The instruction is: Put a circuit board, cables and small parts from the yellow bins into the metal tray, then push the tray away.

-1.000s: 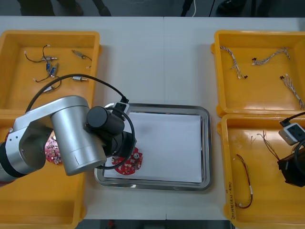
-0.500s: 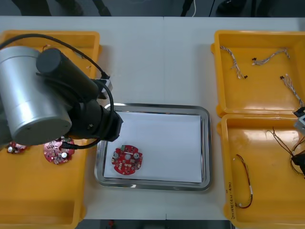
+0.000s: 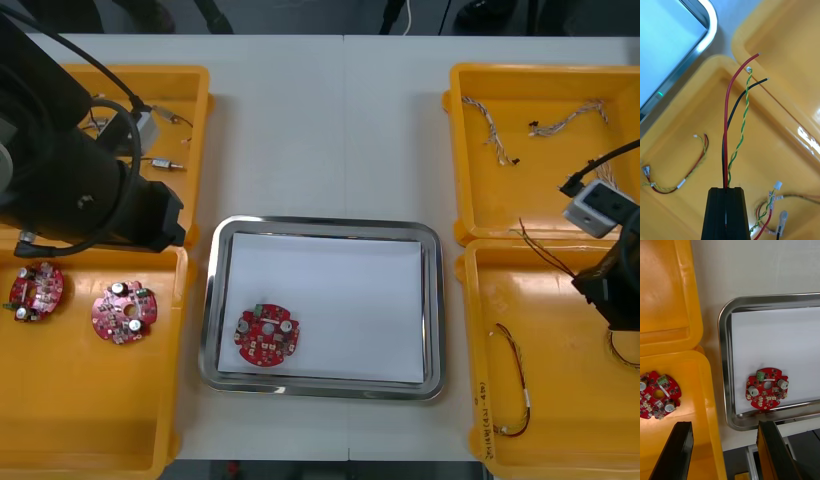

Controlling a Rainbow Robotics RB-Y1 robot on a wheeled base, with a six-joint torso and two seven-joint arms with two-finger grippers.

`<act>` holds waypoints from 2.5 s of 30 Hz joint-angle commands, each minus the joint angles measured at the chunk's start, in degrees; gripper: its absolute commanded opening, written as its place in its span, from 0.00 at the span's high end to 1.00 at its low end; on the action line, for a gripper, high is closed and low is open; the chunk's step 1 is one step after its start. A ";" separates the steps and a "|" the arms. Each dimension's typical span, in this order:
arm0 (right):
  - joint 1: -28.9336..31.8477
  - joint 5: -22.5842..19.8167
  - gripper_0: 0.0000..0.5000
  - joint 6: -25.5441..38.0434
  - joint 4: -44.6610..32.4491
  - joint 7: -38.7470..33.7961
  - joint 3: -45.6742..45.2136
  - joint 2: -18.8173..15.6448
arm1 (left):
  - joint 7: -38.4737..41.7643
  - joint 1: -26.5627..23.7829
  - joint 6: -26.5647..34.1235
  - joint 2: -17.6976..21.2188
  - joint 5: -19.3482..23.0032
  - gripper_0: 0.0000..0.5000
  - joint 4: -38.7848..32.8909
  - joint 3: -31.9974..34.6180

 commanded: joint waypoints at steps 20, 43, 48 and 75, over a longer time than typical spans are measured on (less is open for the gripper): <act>-31.27 8.28 1.00 4.28 -1.32 -13.05 37.54 5.04 | -29.57 4.25 0.46 3.07 -5.21 0.00 13.94 16.35; -38.83 24.19 1.00 8.85 6.32 -14.90 59.07 20.42 | -41.87 0.30 -1.61 2.72 -10.31 0.00 25.28 15.39; -37.42 26.56 1.00 8.77 8.35 -13.67 61.09 21.74 | -42.40 -0.93 -5.92 2.72 -10.58 0.00 28.88 13.98; -24.59 35.79 1.00 -3.80 14.85 -12.08 63.99 22.53 | -46.09 -7.09 -23.32 2.19 -13.30 0.00 46.46 4.31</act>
